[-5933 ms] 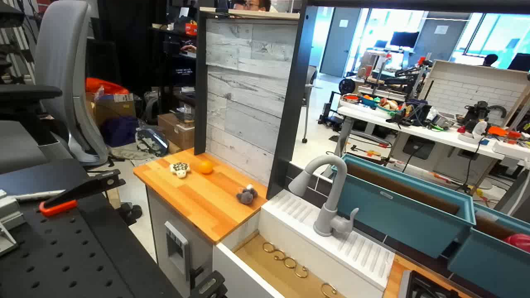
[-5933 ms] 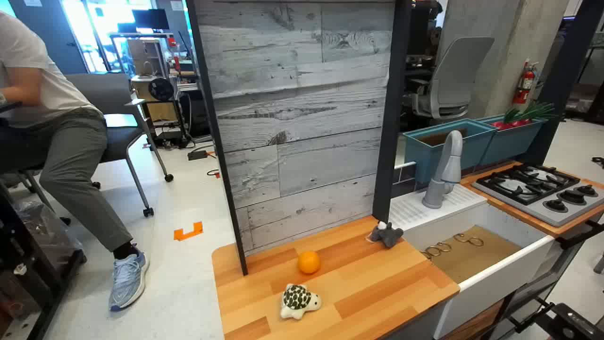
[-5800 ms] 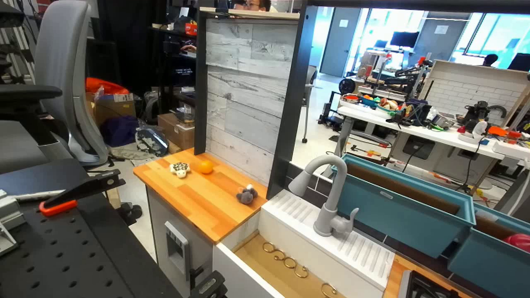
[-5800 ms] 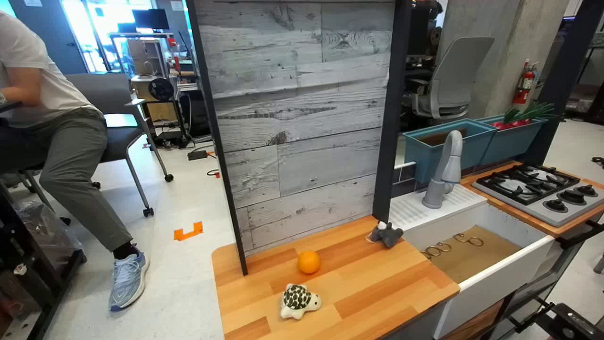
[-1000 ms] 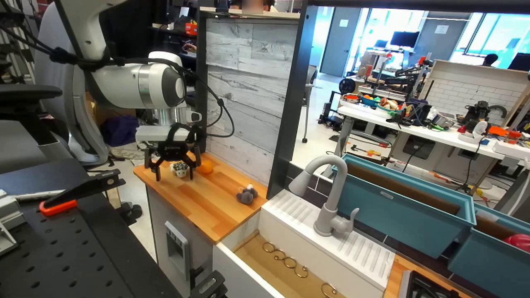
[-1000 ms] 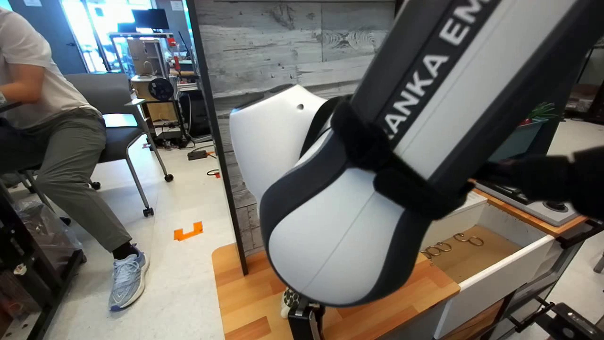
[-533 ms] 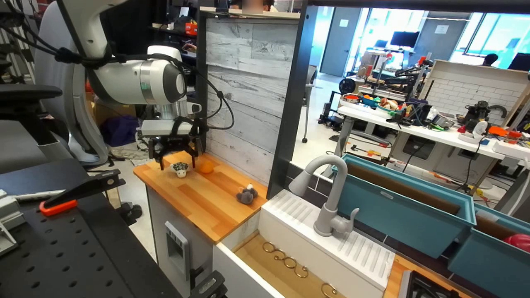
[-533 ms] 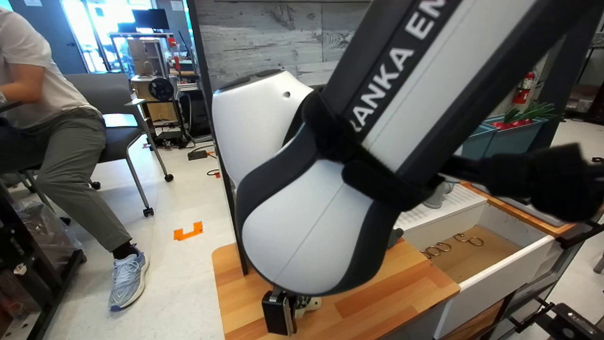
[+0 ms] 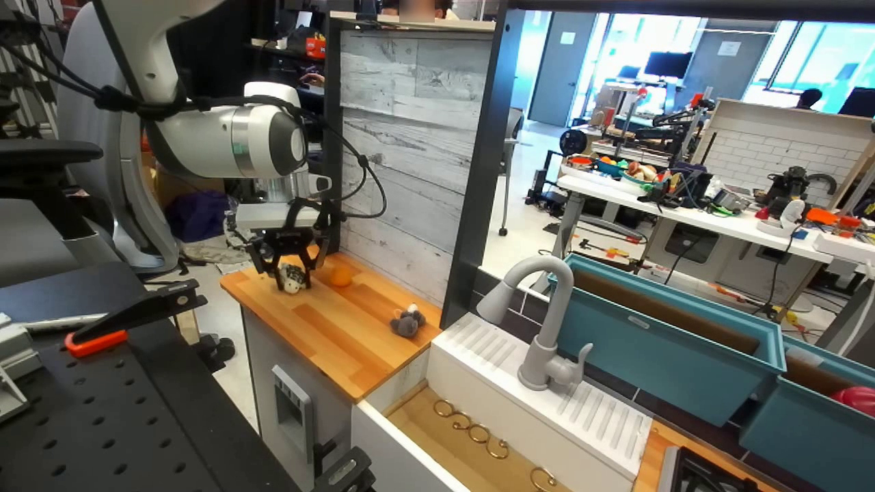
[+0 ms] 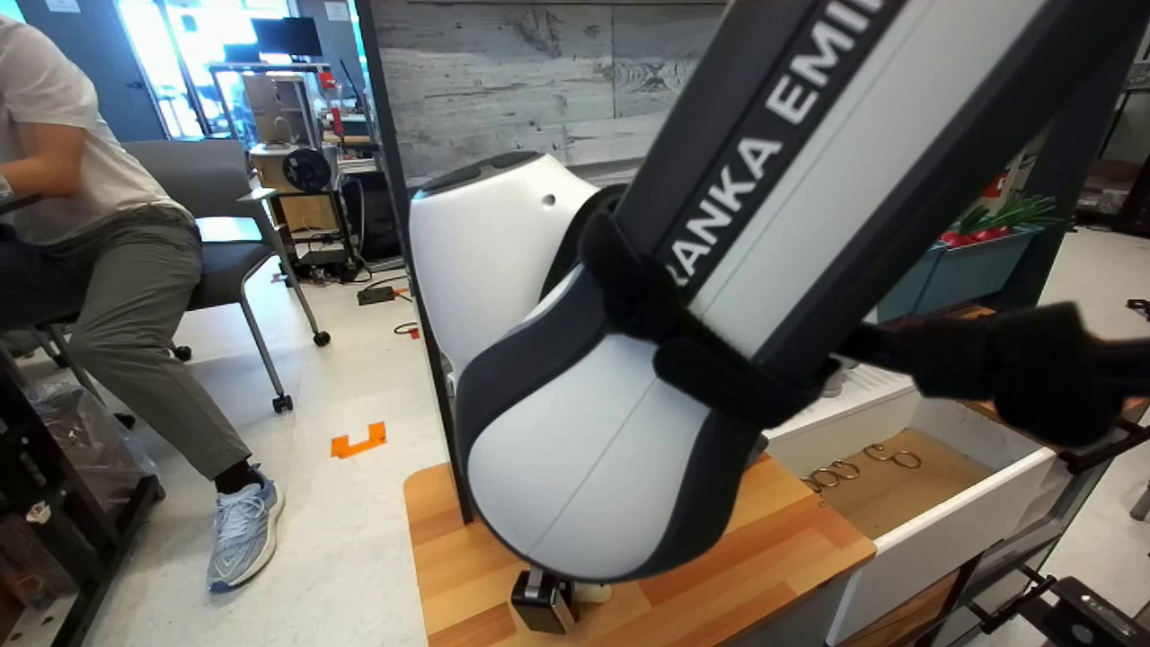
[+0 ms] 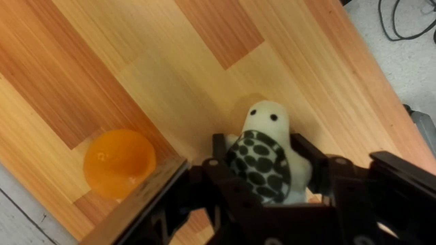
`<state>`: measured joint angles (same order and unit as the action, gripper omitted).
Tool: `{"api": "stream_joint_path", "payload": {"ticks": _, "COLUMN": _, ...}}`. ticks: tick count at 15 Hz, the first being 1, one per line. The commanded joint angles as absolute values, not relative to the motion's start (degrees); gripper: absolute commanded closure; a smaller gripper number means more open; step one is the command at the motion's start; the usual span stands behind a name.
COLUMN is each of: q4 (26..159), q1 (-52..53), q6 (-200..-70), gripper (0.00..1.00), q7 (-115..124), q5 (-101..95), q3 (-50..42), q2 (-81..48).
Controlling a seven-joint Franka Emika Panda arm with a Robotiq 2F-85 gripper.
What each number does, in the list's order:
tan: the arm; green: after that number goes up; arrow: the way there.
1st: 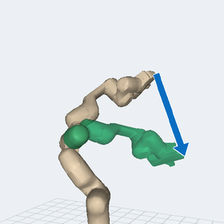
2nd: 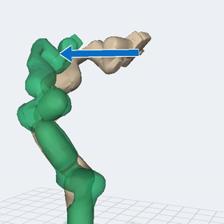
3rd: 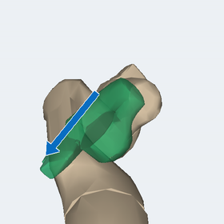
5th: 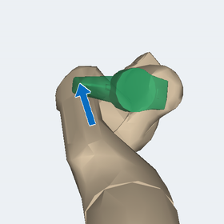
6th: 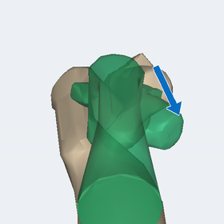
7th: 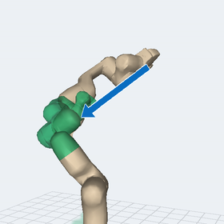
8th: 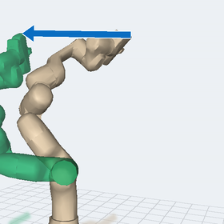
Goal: Move the teddy to the right
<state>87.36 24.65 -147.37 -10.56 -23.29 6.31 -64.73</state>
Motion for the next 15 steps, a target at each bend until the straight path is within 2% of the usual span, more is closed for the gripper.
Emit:
{"api": "stream_joint_path", "payload": {"ticks": 1, "q4": 85.6, "q1": 25.7, "q6": -148.2, "gripper": 0.80, "q7": -11.2, "q5": -24.2, "q3": 5.0, "q2": -66.5}}
{"api": "stream_joint_path", "payload": {"ticks": 4, "q4": 86.2, "q1": 25.8, "q6": -148.0, "gripper": 1.00, "q7": -11.1, "q5": -24.3, "q3": 4.6, "q2": -65.2}}
{"api": "stream_joint_path", "payload": {"ticks": 15, "q4": 97.4, "q1": 26.4, "q6": -148.2, "gripper": 0.97, "q7": -8.0, "q5": -24.9, "q3": 3.2, "q2": -55.8}}
